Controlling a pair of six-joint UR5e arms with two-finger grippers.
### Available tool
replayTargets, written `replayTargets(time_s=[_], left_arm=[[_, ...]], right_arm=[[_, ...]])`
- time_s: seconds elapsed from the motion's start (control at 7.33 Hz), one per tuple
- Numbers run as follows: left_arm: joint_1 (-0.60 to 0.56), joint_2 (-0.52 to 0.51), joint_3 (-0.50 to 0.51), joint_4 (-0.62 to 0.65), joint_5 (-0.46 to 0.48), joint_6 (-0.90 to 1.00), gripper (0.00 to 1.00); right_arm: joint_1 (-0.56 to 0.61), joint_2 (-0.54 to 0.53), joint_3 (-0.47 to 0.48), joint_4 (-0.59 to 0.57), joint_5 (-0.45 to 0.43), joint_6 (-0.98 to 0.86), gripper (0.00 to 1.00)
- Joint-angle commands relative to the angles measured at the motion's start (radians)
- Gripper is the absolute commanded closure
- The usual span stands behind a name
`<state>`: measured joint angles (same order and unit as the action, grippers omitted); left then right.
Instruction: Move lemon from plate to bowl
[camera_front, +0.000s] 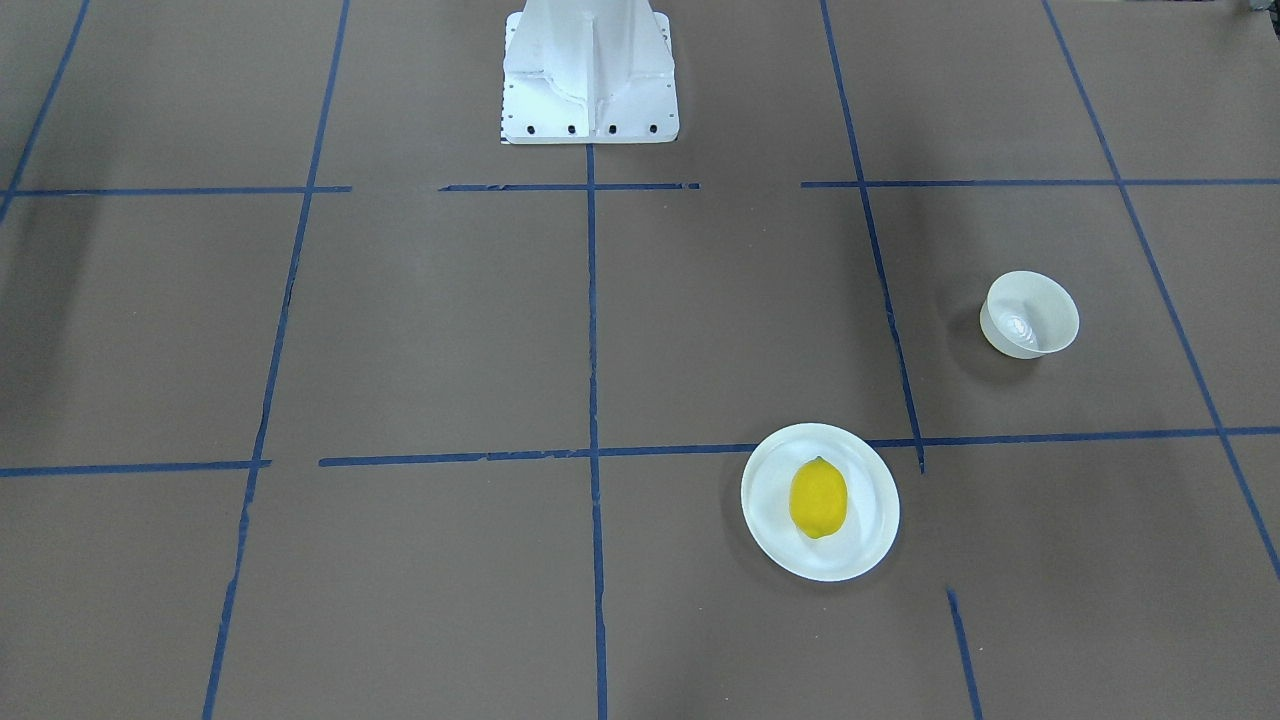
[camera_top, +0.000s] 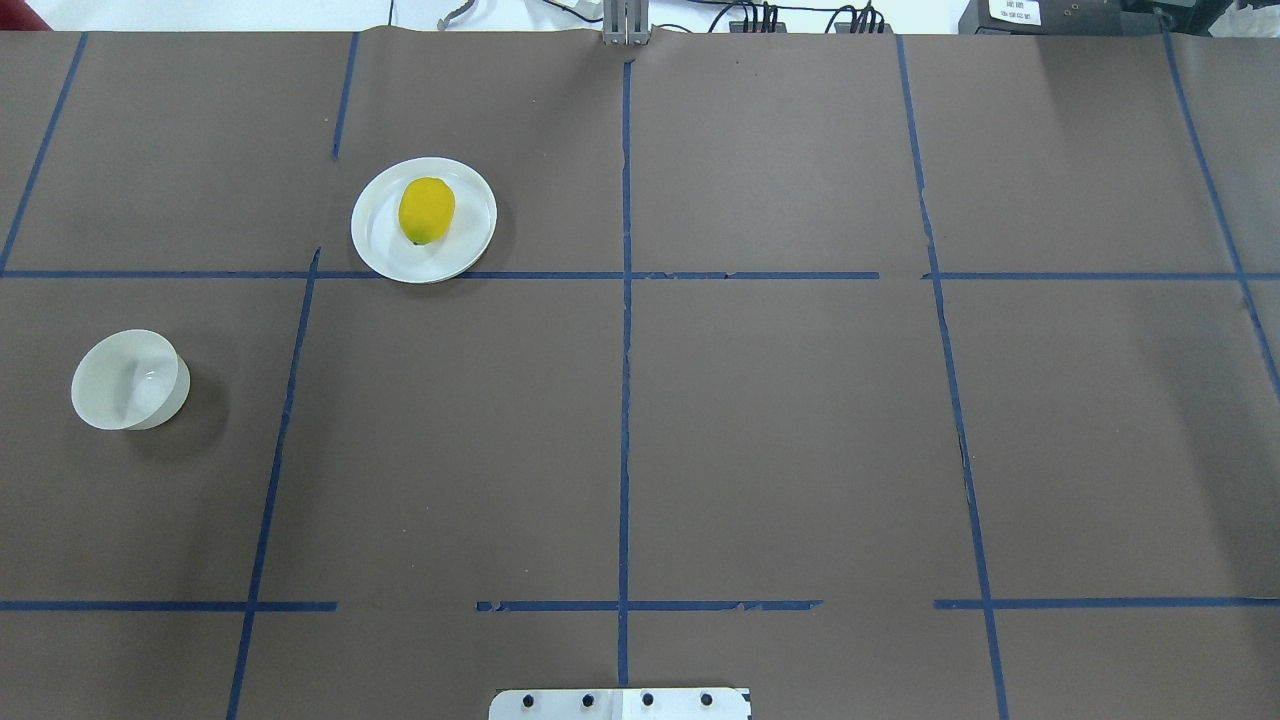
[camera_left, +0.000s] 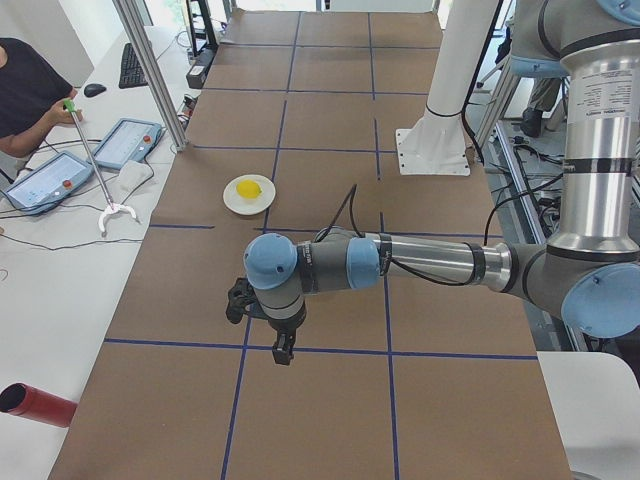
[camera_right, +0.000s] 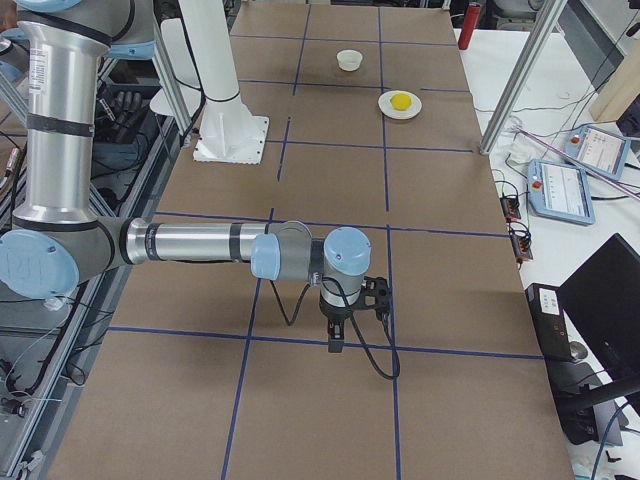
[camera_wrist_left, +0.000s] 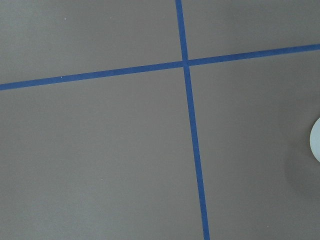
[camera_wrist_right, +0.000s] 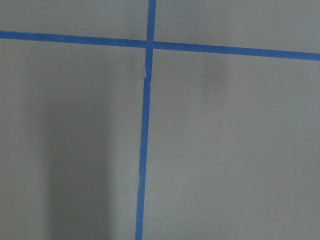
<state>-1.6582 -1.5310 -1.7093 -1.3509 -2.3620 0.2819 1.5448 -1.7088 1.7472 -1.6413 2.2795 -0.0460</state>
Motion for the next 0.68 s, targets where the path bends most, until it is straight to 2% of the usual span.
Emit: replayTargets(time_s=[0.0,0.41,0.55], left_arm=[[0.003,-0.006,0.000,0.007,0.007,-0.001,0.00],[0.003,0.006,0.013,-0.010,-0.005,-0.003,0.00],[0.011,-0.003,0.019,-0.058,-0.005,-0.004,0.00]], right_arm=[[0.000,0.000,0.000,0.000,0.000,0.000,0.00],[0.000,0.000,0.000,0.000,0.000,0.000,0.00],[0.000,0.000,0.000,0.000,0.000,0.000,0.00]])
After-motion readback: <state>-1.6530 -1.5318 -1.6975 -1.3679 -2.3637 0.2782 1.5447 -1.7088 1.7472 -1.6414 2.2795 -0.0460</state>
